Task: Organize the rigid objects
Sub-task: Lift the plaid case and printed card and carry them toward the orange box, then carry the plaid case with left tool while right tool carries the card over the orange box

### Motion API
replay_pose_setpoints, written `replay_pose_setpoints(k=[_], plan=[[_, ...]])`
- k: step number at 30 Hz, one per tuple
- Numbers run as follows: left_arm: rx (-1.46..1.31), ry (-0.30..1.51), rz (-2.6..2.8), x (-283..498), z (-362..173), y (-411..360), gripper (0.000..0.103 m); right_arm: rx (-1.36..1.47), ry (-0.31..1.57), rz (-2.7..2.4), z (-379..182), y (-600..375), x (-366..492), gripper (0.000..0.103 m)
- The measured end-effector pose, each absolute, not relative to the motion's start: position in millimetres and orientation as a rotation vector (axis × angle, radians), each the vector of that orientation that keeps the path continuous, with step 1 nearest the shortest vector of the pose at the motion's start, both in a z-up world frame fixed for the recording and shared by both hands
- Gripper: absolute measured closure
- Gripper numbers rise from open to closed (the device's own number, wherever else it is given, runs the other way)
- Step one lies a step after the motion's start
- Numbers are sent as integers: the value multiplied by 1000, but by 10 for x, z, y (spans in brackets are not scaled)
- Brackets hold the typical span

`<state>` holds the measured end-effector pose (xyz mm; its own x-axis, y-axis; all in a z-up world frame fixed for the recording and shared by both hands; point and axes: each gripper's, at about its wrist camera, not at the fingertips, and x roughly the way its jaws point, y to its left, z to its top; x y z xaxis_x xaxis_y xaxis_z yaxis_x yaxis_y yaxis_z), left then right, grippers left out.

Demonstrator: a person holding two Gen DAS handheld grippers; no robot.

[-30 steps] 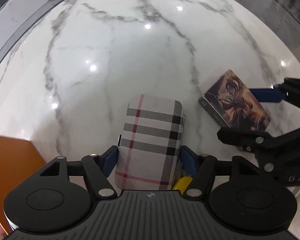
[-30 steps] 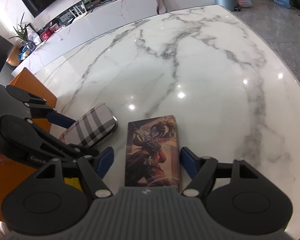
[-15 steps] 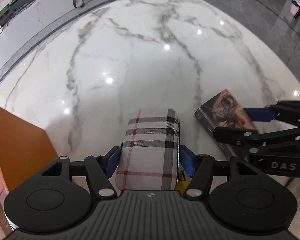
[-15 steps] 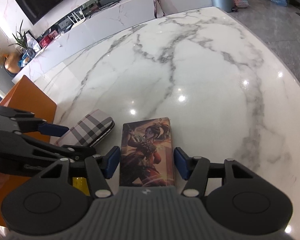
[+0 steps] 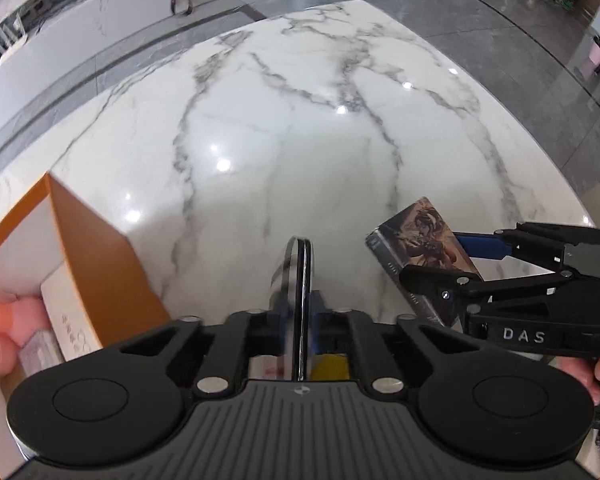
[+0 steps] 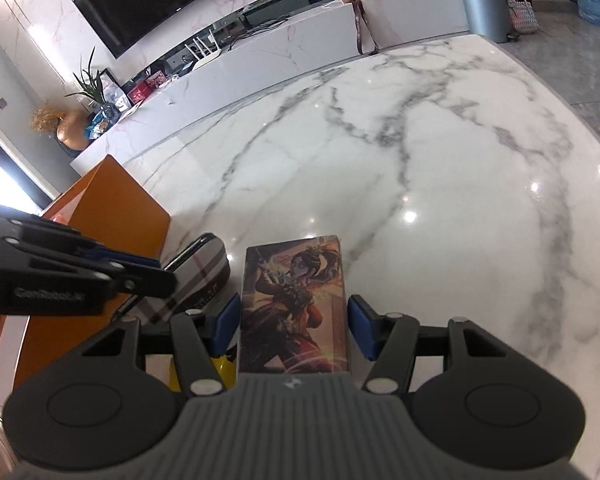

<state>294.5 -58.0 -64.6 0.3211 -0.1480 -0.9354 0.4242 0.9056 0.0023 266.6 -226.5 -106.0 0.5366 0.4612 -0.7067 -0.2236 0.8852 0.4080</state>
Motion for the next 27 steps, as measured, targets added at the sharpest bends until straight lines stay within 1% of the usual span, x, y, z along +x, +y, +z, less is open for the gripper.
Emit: replay_pose_setpoints(k=[4,5,6,8,10,11,12,16,19,22,25,26,27], plan=[[322,1166,-367,2901,-647,-609,93,275,935,406,-1046,-2245,2646,44],[322,1173,-364,2906,-667,-617,88,270,934,412,-1038,-2233,2631,43],[320,1184,-368,2915,-692,-624,73,263,933,421,-1032,-2216,2619,43],[337,1189,-358,2920,-758,-649,56,264,943,454,-1035,-2185,2603,43],[401,1163,-337,2893,-819,-713,49,252,953,454,-1046,-2155,2600,43],[427,1166,-350,2881,-861,-748,41,247,958,431,-1056,-2159,2608,43],[445,1180,-363,2874,-902,-774,36,253,965,402,-1074,-2184,2622,43],[495,1197,-341,2855,-1066,-858,29,347,975,337,-1125,-2356,2679,43],[603,1190,-291,2846,-1226,-935,29,339,996,342,-1154,-2332,2699,43],[612,1194,-283,2873,-1283,-935,28,332,1000,350,-1162,-2318,2706,43],[607,1216,-302,2929,-1275,-931,31,344,1008,345,-1178,-2338,2720,43],[607,1223,-314,2947,-1271,-924,36,345,1014,344,-1186,-2337,2725,43],[612,1229,-321,2958,-1269,-929,38,344,1016,345,-1192,-2333,2731,43]])
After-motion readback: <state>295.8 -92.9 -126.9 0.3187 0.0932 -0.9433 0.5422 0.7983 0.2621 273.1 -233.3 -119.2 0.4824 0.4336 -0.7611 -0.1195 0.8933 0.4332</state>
